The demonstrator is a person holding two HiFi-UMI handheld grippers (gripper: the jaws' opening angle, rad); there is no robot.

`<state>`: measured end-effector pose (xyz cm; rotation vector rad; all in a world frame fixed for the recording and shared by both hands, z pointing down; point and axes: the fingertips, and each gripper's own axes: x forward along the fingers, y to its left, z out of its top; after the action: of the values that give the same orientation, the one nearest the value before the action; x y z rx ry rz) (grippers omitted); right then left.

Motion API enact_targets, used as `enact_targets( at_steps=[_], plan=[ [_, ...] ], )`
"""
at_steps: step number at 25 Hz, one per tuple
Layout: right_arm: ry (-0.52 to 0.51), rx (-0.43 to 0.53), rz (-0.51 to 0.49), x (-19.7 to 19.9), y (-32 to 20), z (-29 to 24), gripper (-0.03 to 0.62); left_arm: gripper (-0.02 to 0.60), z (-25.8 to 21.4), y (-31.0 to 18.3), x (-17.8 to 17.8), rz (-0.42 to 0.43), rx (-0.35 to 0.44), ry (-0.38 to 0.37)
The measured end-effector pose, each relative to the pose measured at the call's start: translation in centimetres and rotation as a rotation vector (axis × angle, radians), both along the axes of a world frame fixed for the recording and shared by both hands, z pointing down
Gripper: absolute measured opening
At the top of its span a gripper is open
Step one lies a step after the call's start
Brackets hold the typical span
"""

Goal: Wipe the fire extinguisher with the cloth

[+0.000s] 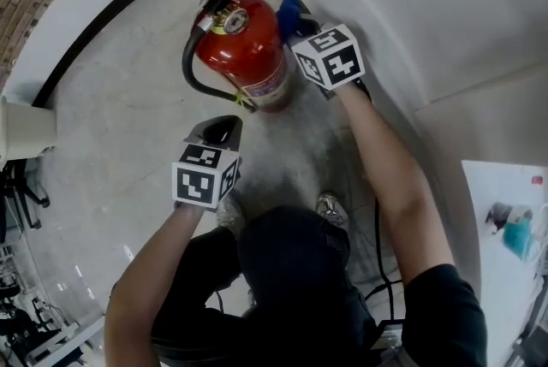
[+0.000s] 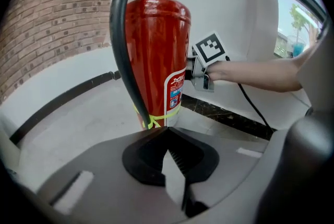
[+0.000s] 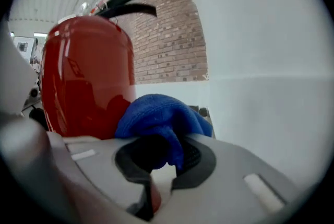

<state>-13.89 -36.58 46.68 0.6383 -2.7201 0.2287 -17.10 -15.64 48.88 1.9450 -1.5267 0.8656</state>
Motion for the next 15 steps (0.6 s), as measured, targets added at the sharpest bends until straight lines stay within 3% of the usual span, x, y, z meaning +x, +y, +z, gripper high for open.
enact_targets(
  at_steps=[9, 15],
  plan=[
    [-0.027, 0.202, 0.011, 2.2, 1.6, -11.6, 0.035, 0.006, -5.6, 0.3, 0.0, 0.101, 0.046, -0.100],
    [0.003, 0.363, -0.066, 1.7, 6.1, -17.7, 0.035, 0.006, -10.1, 0.1, 0.5, 0.083, 0.129, -0.082]
  ],
)
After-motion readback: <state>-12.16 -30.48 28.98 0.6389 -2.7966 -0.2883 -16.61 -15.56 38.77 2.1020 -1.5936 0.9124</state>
